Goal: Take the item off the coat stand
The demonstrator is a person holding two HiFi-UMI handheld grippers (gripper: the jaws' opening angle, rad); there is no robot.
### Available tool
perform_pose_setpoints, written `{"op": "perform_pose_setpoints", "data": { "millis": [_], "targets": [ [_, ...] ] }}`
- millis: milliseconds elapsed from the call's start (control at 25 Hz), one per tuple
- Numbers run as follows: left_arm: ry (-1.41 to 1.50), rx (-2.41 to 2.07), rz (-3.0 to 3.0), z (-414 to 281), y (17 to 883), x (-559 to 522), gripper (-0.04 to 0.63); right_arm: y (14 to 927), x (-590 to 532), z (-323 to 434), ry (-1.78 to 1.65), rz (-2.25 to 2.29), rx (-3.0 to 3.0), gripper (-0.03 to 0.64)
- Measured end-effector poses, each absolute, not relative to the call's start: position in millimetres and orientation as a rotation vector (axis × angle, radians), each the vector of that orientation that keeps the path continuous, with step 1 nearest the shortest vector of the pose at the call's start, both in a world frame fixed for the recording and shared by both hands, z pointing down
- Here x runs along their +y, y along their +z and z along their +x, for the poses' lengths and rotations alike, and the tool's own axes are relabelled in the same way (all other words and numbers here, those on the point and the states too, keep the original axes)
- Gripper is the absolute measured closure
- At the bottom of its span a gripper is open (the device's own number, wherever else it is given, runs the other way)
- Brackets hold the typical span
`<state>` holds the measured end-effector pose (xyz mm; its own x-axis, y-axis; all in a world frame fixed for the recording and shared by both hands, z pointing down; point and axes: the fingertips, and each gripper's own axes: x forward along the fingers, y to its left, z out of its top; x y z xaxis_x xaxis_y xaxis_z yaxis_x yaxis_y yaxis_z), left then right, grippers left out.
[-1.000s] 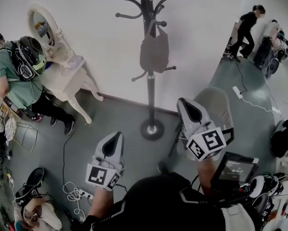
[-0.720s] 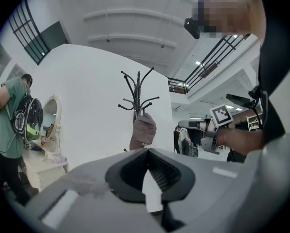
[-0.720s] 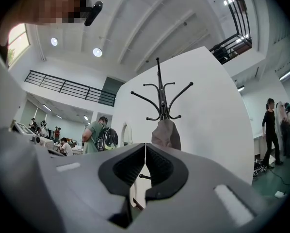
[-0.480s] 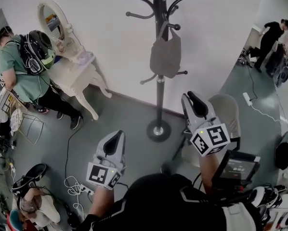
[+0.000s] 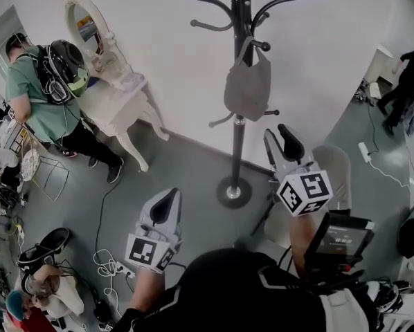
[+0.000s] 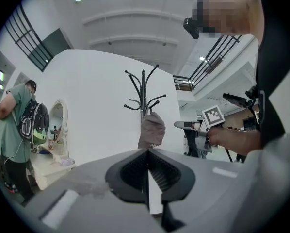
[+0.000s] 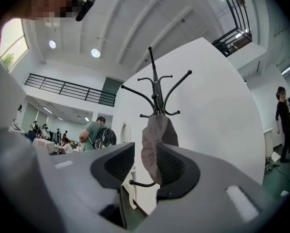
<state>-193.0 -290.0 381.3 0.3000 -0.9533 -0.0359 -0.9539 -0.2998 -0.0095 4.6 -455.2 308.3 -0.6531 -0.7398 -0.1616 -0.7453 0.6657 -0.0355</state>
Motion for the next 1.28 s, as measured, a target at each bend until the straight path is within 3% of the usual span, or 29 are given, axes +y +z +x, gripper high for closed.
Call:
{"op": "perform_pose_setpoints", "data": {
  "millis": [680, 1280],
  "targets": [
    [0.015, 1.977, -2.428, -204, 390, -302, 0.604, 308, -522, -19, 0.040, -1.207, 2.741, 0.376],
    [-0.004, 2.072, -2.359, -207, 394, -295, 0.604, 311, -553, -38, 0.069, -1.167, 2.784, 0.374]
  ]
}}
